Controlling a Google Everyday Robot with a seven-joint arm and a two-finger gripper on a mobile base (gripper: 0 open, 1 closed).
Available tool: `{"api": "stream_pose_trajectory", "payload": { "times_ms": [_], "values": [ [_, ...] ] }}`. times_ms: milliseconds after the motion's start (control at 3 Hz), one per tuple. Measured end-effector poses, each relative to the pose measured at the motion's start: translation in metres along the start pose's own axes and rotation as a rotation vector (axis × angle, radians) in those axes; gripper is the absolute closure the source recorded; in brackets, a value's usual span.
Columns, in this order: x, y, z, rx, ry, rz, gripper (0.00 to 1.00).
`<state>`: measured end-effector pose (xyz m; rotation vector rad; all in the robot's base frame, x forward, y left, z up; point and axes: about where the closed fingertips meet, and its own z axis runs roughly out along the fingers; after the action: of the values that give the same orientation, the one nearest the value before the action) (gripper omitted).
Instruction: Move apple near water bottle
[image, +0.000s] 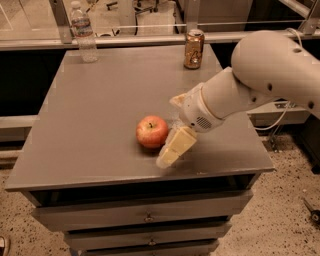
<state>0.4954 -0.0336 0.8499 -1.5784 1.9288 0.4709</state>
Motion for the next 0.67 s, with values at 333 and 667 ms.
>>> {"api": "stream_pose_trajectory", "payload": {
  "times_ms": [333, 667],
  "values": [
    [-0.011, 0.004, 0.020, -0.016, -0.057, 0.014, 0.14],
    [-0.019, 0.006, 0.033, -0.030, -0.088, 0.037, 0.37]
  ]
}}
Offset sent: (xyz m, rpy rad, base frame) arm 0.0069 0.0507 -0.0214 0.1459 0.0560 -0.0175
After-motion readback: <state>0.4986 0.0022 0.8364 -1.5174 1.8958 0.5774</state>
